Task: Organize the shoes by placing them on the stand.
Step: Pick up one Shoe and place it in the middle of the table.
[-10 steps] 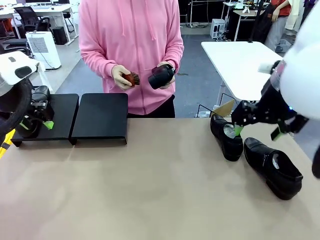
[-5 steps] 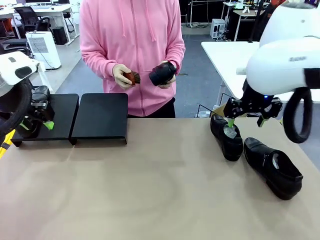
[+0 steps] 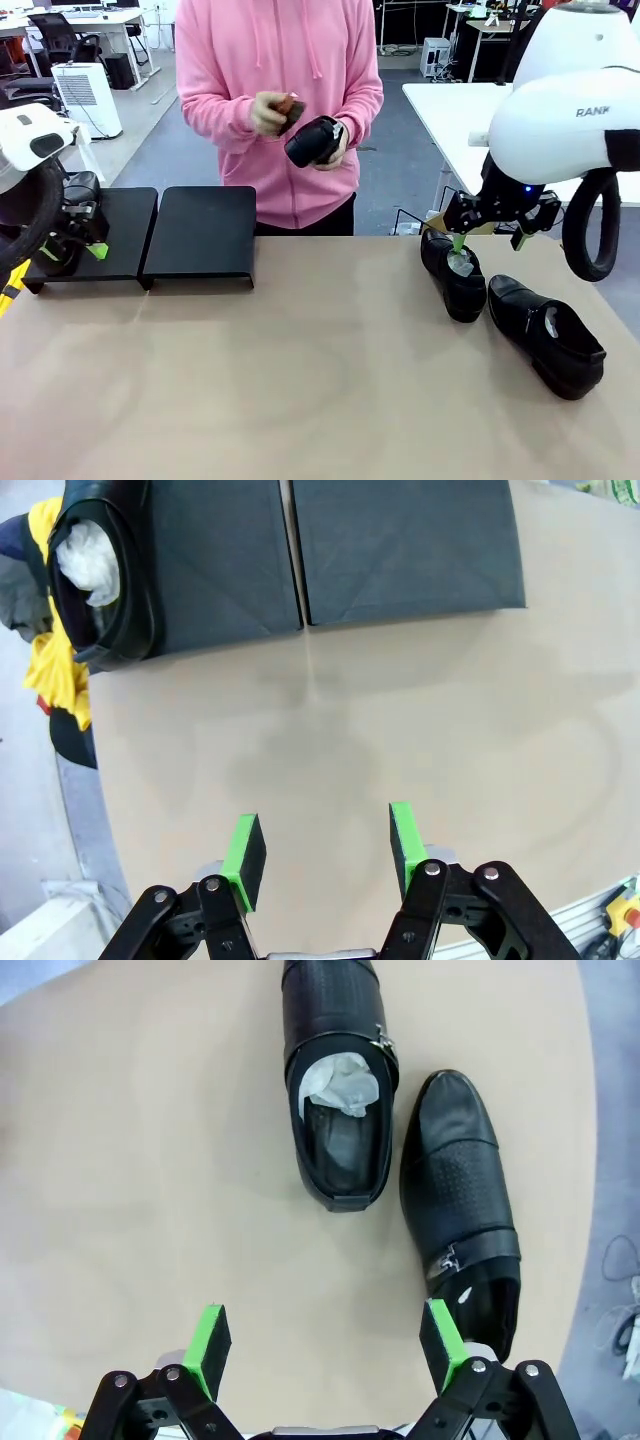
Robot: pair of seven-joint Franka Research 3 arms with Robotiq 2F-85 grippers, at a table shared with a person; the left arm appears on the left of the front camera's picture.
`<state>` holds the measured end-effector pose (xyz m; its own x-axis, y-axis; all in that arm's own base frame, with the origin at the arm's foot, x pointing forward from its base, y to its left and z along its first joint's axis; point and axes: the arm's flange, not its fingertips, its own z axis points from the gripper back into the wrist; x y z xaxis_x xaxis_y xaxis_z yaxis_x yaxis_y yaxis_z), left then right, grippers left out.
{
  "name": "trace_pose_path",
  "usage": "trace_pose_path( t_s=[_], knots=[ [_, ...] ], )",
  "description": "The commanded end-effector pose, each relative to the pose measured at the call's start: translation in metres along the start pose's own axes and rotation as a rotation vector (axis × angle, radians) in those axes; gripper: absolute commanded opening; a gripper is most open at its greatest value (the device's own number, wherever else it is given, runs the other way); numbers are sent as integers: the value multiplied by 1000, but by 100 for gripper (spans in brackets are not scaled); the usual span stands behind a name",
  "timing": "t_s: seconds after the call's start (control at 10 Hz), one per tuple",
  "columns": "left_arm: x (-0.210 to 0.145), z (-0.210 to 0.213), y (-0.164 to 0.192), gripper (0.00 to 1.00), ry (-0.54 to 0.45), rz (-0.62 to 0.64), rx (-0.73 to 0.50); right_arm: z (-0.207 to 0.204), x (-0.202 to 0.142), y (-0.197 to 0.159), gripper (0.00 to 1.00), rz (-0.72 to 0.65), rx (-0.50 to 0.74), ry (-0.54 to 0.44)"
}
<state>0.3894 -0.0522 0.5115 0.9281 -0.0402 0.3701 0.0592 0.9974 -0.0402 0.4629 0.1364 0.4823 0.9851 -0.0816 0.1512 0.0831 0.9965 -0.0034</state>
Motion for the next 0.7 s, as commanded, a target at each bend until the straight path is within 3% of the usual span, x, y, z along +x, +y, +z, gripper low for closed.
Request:
trace_pose_path(
  t_s=[0.0,0.1,0.2,0.6],
  knots=[
    [-2,1,2,66,0,-8,-17,-19,16,8,100,45,-62,-11],
    [-2,1,2,66,0,-8,-17,-27,29,18,100,99,-64,-86],
    [-2,1,2,66,0,-8,-17,-35,43,26,100,115,-48,-85],
    [-2,1,2,66,0,-8,-17,-78,88,31,100,73,6,14]
  ],
)
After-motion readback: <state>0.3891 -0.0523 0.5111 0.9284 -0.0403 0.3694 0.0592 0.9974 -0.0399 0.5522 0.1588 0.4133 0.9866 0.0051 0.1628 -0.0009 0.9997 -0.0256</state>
